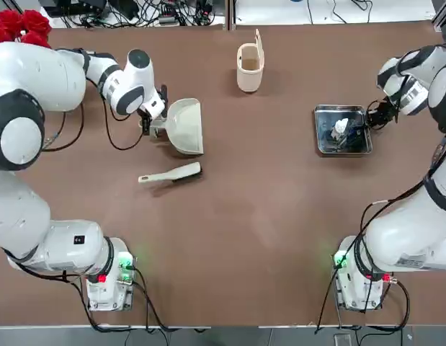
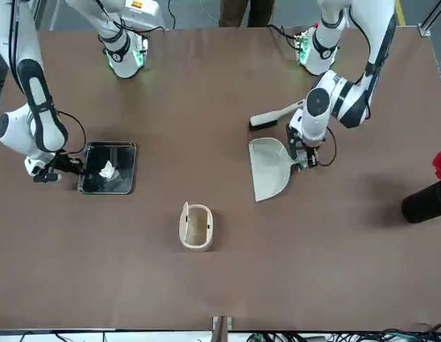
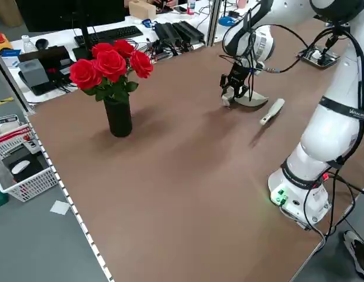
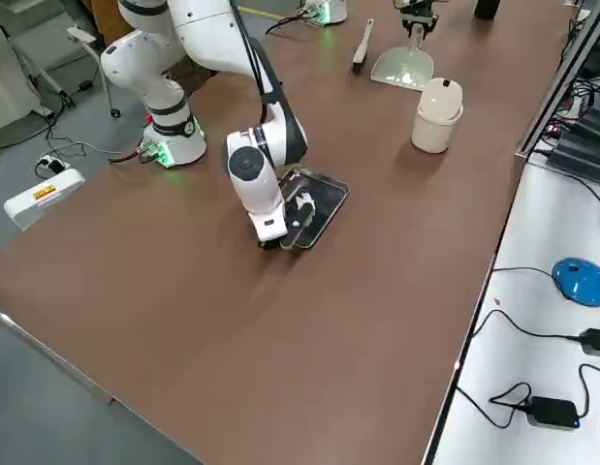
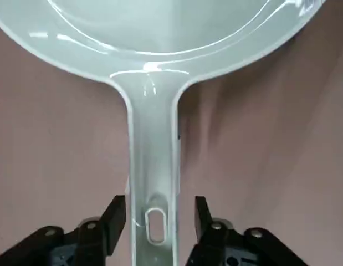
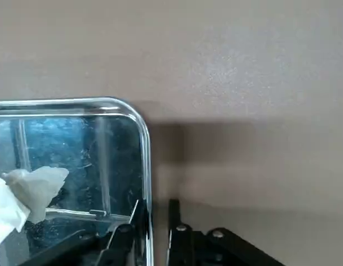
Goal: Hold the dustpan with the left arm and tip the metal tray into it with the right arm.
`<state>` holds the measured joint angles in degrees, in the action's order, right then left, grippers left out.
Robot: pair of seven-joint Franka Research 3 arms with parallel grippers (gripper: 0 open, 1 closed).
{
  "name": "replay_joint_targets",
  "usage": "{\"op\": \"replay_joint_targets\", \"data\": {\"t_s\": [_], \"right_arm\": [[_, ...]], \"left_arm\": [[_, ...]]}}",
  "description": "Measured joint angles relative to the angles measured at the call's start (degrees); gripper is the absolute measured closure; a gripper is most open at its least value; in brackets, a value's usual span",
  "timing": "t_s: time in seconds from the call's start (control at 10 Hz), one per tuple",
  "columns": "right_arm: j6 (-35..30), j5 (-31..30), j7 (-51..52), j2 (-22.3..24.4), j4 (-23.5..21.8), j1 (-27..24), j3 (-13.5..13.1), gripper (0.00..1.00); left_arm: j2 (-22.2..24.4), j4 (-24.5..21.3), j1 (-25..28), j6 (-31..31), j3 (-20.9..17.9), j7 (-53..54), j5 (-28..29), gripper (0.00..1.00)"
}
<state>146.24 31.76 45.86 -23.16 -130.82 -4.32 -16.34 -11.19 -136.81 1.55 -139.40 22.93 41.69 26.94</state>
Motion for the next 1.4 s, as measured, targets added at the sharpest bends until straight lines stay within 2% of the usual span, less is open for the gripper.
{"op": "replay_joint_targets", "data": {"t_s": [0.1, 0.2, 0.4, 0.7, 1.1, 1.4], "right_arm": [[0.2, 0.1, 0.0, -0.1, 0.0, 0.1, 0.1, 0.87], [0.0, 0.5, 0.0, 0.0, 0.0, 0.1, 0.1, 0.94], [-0.2, 0.8, 0.1, -0.1, 0.1, 0.1, 0.0, 0.95], [-1.0, 0.8, 0.2, -0.1, 0.7, 0.4, 0.0, 0.95], [-11.1, 0.8, -0.2, -0.1, 5.3, 0.9, -0.2, 0.95], [-18.5, 0.8, -1.4, 0.3, 10.4, 1.0, -1.5, 0.95]], "left_arm": [[-0.2, 0.3, 0.0, 0.0, 0.0, 0.0, 0.0, 0.48], [-0.3, 0.5, 0.0, 0.0, 0.0, 0.0, 0.0, 0.55], [-0.3, 1.1, 0.1, 0.0, 0.0, 0.0, 0.1, 0.68], [-0.3, 2.0, 0.1, 0.0, 0.0, 0.0, 0.1, 0.67], [0.7, 4.6, 0.0, 0.8, 0.7, 0.1, 0.1, 0.67], [1.3, 9.1, -0.1, 7.5, 7.3, 0.1, 0.1, 0.67]]}}
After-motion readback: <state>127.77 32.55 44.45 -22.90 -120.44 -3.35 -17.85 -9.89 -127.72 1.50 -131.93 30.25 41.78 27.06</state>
